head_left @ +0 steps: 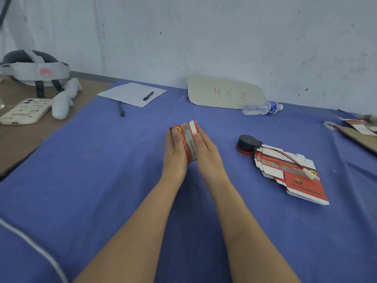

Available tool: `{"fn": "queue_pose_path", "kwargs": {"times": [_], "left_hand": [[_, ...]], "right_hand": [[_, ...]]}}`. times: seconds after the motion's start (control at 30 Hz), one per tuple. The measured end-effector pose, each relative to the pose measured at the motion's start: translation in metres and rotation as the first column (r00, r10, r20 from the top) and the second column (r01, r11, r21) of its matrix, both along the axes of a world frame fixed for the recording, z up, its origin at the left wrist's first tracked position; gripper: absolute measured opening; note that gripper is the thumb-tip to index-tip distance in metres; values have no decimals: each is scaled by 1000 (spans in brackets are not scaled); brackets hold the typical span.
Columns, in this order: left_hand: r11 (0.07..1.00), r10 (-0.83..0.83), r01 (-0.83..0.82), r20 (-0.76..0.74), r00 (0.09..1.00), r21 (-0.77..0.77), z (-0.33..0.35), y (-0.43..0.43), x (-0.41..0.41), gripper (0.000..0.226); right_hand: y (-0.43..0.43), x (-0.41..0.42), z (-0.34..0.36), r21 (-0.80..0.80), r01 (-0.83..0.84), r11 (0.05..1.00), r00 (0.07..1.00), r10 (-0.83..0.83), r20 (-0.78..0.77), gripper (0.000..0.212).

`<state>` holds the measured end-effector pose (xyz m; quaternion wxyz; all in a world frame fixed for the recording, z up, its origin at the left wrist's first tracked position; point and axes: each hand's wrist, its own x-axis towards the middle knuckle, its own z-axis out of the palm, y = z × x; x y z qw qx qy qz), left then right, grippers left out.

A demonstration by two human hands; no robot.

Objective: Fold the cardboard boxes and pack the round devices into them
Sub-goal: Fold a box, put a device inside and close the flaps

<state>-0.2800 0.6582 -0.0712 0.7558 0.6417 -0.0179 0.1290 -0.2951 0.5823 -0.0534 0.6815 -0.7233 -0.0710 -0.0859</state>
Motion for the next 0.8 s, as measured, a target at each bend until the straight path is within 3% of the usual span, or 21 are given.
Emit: {"fn": "queue_pose_path", "kwargs": {"times": [0.17,0.23,0.3,0.4,0.5,0.8], "left_hand": [[996,-6,4,21,1000,89,-2,-2,-2,27],[988,-29,24,36,999,150,-3,-5,-4,28],[982,-61,52,48,997,181,-3,-7,-5,32],[978,-88,77,50,995,191,-3,-7,-6,32],[979,-96,85,50,994,183,-3,-7,-6,33],[990,-11,6,35,999,139,-1,-7,-4,28]], "right_hand": [[-5,-1,5,-30,211,977,977,-210,49,29],[-9,-1,6,39,287,957,957,-289,34,22],[-10,-2,5,108,235,966,971,-239,20,14],[-10,-4,6,150,148,978,989,-149,-3,26],[-11,-5,6,227,114,967,993,-110,-30,26],[-2,-6,6,70,61,996,998,-60,-26,31]]}}
